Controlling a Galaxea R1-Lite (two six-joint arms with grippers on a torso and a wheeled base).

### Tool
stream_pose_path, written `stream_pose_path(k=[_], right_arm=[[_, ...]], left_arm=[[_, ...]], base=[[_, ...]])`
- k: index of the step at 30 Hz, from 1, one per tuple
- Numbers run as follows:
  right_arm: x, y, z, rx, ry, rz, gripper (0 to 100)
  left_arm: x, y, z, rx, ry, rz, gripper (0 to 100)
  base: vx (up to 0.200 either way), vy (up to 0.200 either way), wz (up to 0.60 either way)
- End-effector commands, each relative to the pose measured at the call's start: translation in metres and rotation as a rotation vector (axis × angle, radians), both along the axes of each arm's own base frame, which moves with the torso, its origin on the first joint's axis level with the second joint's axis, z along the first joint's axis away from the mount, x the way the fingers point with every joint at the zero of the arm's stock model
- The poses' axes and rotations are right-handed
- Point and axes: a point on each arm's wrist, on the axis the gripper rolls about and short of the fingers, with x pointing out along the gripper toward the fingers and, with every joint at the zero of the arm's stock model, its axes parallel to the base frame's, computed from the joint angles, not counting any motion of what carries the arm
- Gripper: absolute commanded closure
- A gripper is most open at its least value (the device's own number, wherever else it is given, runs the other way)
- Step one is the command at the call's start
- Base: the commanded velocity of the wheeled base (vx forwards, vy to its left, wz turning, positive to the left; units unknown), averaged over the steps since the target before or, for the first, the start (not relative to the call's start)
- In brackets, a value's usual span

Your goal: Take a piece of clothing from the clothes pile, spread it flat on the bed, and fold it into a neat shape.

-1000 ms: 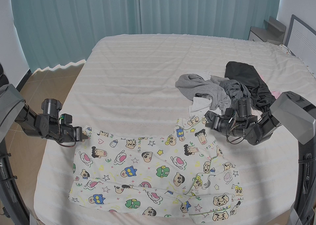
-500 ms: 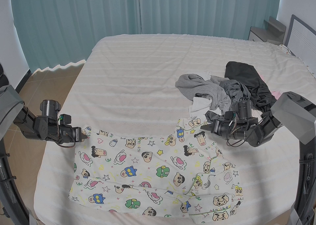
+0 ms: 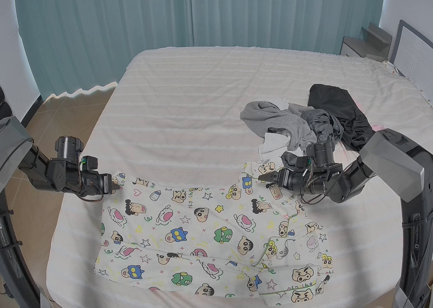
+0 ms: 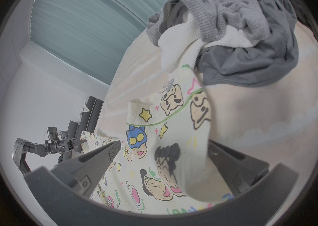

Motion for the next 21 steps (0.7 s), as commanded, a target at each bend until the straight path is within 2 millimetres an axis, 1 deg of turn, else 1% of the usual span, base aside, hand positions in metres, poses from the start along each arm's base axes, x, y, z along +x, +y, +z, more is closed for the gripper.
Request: stream_pose_path(k=[1,5,7,12,14,16,17,21], right_arm=[[0.003,0.007,-0.004,0.001,0.01,0.012,100],[0.002,0.005,-0.006,-0.004,0.03,0.006,100],[0.002,0.0,-0.006,0.003,0.035,-0.008,100],[-0.002,-0.007,-0.002,0.022,0.026,-0.027,100],[-0.007,-0.013,-0.004,0.053,-0.023,-0.019,100],[-0.008,-0.015,-0.004,0.065,-0.044,-0.012,100],[-0.014,-0.02,-0.005,0.085,-0.076,0.002,100],[-0.023,-0.026,-0.004,0.106,-0.067,0.031,100]], left_arm=[[0.0,0.0,0.0,-0.001,0.001,0.0,100],[-0.001,0.0,-0.001,-0.001,0.005,0.001,100],[-0.003,0.0,0.001,-0.001,0.007,0.001,100],[-0.005,0.0,0.003,-0.001,0.001,0.0,100],[-0.006,0.0,0.005,0.0,-0.006,0.001,100],[-0.007,0.0,0.007,0.0,-0.009,0.001,100],[-0.01,0.0,0.008,-0.001,-0.009,0.002,100],[-0.014,-0.001,0.009,0.002,-0.036,0.0,100]], base=[[0.0,0.0,0.0],[0.0,0.0,0.0],[0.0,0.0,0.0],[0.0,0.0,0.0],[0.0,0.0,0.0],[0.0,0.0,0.0],[0.0,0.0,0.0],[0.0,0.0,0.0]])
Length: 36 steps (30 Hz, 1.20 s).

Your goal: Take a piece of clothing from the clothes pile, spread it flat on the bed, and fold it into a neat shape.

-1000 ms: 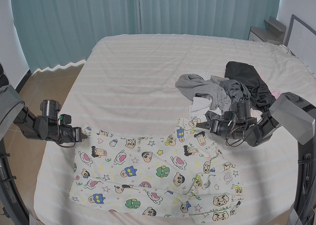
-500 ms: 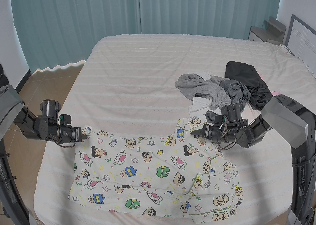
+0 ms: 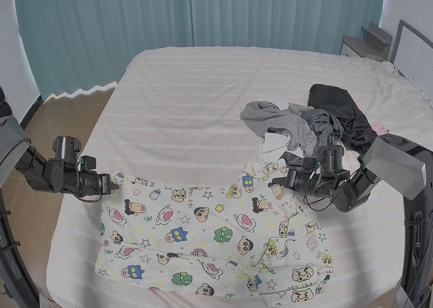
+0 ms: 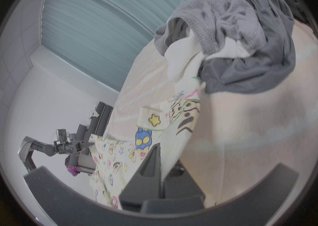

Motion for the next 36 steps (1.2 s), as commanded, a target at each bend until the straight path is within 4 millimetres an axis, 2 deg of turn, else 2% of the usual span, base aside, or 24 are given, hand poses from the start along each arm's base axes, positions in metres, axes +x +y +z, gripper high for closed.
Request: stream_pose_path(k=[1,5,15,21,29,36], right_arm=[[-0.014,-0.011,-0.001,0.016,0.023,0.02,100],[-0.024,-0.016,0.005,0.041,0.022,0.062,100],[-0.04,-0.02,0.016,0.07,-0.005,0.11,100],[-0.062,-0.024,0.022,0.083,-0.016,0.135,100],[-0.084,-0.03,0.02,0.092,-0.025,0.156,100],[-0.104,-0.032,0.015,0.088,-0.02,0.186,100]], left_arm=[[-0.007,0.0,0.004,0.002,-0.027,0.0,100],[-0.012,-0.001,0.003,0.008,-0.071,0.003,100],[-0.024,-0.001,0.013,0.002,-0.095,0.0,100],[-0.038,0.002,0.021,-0.006,-0.103,0.001,100],[-0.055,0.01,0.017,-0.033,-0.085,0.001,100],[-0.071,0.008,0.007,-0.035,-0.07,-0.006,100]], base=[[0.0,0.0,0.0],[0.0,0.0,0.0],[0.0,0.0,0.0],[0.0,0.0,0.0],[0.0,0.0,0.0],[0.0,0.0,0.0]])
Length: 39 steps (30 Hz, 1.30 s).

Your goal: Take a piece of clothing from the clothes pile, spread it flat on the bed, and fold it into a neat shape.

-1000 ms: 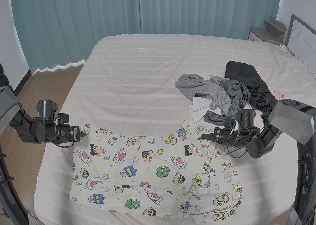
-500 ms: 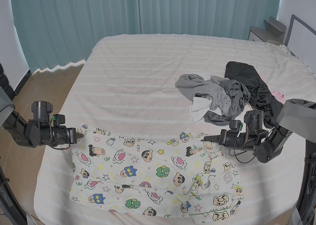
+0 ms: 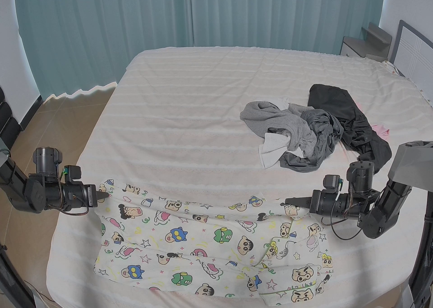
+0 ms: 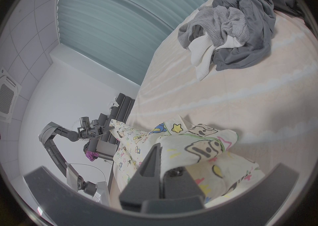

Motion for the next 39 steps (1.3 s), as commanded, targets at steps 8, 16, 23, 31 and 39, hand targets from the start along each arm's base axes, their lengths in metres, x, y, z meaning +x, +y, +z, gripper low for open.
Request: stream_pose_path(k=[8,16,23,31,39], right_arm=[[-0.037,-0.005,-0.015,-0.081,0.004,0.058,100],[-0.058,-0.01,-0.024,-0.142,0.013,0.098,100],[-0.075,-0.014,-0.028,-0.15,0.025,0.104,100],[-0.09,-0.017,-0.036,-0.178,0.078,0.123,100],[-0.099,-0.02,-0.047,-0.197,0.137,0.125,100]], left_arm=[[-0.033,-0.004,-0.023,0.035,0.042,-0.037,100],[-0.053,-0.006,-0.03,0.007,0.077,-0.073,100],[-0.067,-0.006,-0.037,0.003,0.099,-0.096,100],[-0.075,-0.001,-0.044,-0.005,0.114,-0.075,100],[-0.081,0.0,-0.052,-0.007,0.153,-0.076,100]], base=[[0.0,0.0,0.0],[0.0,0.0,0.0],[0.0,0.0,0.0],[0.0,0.0,0.0],[0.0,0.0,0.0]])
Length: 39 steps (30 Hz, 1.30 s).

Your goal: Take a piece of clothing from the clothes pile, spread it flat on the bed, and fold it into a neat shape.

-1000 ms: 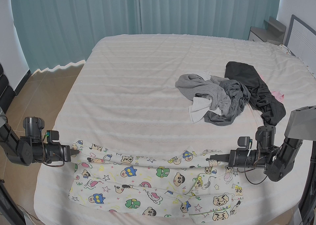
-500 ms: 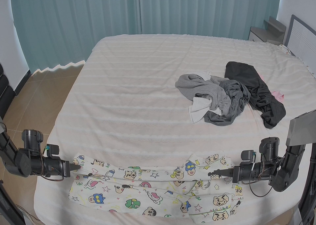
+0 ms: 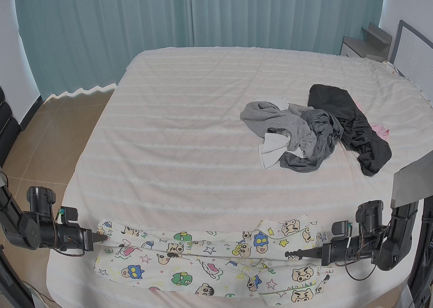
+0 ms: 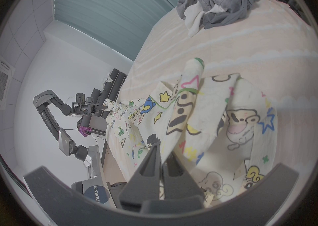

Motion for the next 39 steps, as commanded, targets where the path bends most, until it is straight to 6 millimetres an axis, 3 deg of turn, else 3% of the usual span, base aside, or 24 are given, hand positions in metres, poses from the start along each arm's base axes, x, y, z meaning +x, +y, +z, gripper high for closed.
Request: stream_pose_path(k=[1,10,11,16,17,23,31,39], right_arm=[[-0.004,-0.002,-0.008,-0.011,0.043,-0.004,100],[-0.005,-0.002,-0.014,-0.027,0.066,-0.007,100],[-0.005,-0.002,-0.015,-0.028,0.067,-0.006,100],[-0.006,-0.002,-0.018,-0.033,0.08,-0.007,100],[-0.006,-0.003,-0.017,-0.032,0.075,-0.007,0],[-0.011,-0.006,-0.013,-0.026,0.042,-0.014,0],[-0.018,-0.019,0.004,-0.005,-0.037,-0.078,0],[-0.017,-0.033,0.041,0.052,-0.161,-0.177,0]], left_arm=[[-0.002,0.0,-0.009,0.002,0.034,-0.011,100],[-0.004,-0.001,-0.027,0.014,0.093,-0.047,100],[-0.005,-0.001,-0.028,0.013,0.099,-0.047,0],[-0.005,0.0,-0.028,0.009,0.1,-0.043,0],[-0.005,0.0,-0.028,0.008,0.1,-0.042,0],[-0.007,0.008,-0.023,-0.005,0.069,-0.01,0],[-0.018,0.034,-0.005,-0.12,-0.008,0.106,0],[-0.027,0.045,0.018,-0.355,-0.024,0.234,0]], base=[[0.0,0.0,0.0],[0.0,0.0,0.0],[0.0,0.0,0.0],[0.0,0.0,0.0],[0.0,0.0,0.0],[0.0,0.0,0.0],[0.0,0.0,0.0],[0.0,0.0,0.0]])
